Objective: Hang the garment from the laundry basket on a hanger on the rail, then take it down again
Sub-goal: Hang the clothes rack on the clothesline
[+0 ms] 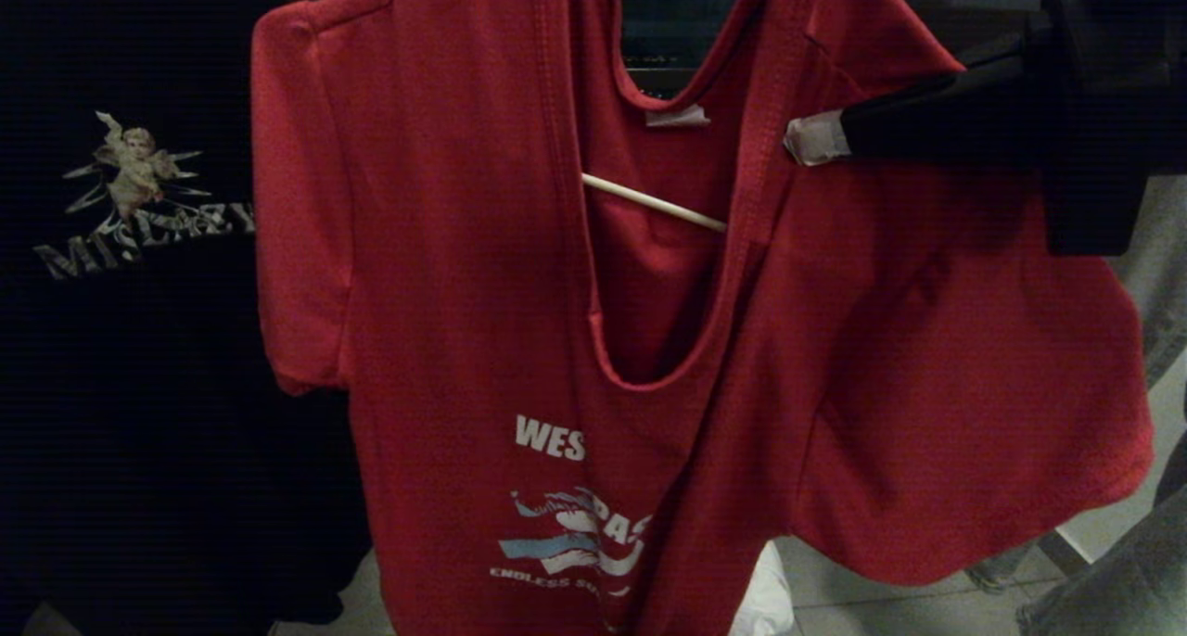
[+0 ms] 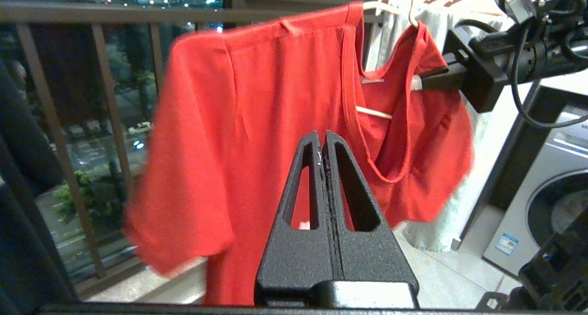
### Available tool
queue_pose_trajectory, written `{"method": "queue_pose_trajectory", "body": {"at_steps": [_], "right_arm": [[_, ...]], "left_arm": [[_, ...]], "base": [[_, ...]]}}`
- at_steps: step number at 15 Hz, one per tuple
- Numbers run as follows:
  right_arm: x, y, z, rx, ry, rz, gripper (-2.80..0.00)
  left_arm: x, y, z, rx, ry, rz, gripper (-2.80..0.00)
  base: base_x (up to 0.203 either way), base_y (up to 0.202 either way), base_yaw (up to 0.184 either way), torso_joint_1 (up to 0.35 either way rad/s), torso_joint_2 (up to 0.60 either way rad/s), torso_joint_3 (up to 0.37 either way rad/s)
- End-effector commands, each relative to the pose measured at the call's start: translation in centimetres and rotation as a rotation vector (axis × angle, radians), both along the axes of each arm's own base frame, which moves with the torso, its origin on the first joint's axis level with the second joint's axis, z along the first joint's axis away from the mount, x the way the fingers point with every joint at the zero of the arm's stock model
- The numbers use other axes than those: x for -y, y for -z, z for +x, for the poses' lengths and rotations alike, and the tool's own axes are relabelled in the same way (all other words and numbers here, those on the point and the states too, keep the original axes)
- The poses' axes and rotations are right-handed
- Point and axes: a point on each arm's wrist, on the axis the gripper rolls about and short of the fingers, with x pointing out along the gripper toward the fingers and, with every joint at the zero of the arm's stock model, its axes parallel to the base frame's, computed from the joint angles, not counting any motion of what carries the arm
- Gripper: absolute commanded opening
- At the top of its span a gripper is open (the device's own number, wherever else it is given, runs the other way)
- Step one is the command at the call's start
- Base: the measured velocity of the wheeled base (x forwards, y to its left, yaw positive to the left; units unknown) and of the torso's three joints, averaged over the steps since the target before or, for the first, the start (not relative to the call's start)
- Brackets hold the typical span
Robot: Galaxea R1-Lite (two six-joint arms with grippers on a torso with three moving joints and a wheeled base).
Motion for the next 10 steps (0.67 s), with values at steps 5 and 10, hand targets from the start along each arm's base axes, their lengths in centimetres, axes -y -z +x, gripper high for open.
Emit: {"method": "queue_pose_trajectory", "body": {"at_steps": [5,10], "right_arm": [[1.7,2.0,-1.6,0.039,0.103,0.007,-2.8],[4.0,3.1,-2.4,0.041,0.227,-0.006,-2.8]], "left_arm": [[0.0,0.2,0.1,0.001,-0.004,0.01,-2.8],[0.2,0.4,0.2,-0.007,-0.004,0.018,-2.8]], "base": [[0.0,0.0,0.0,0.183,-0.49,-0.31],[0.0,0.0,0.0,0.216,-0.52,-0.311]]}}
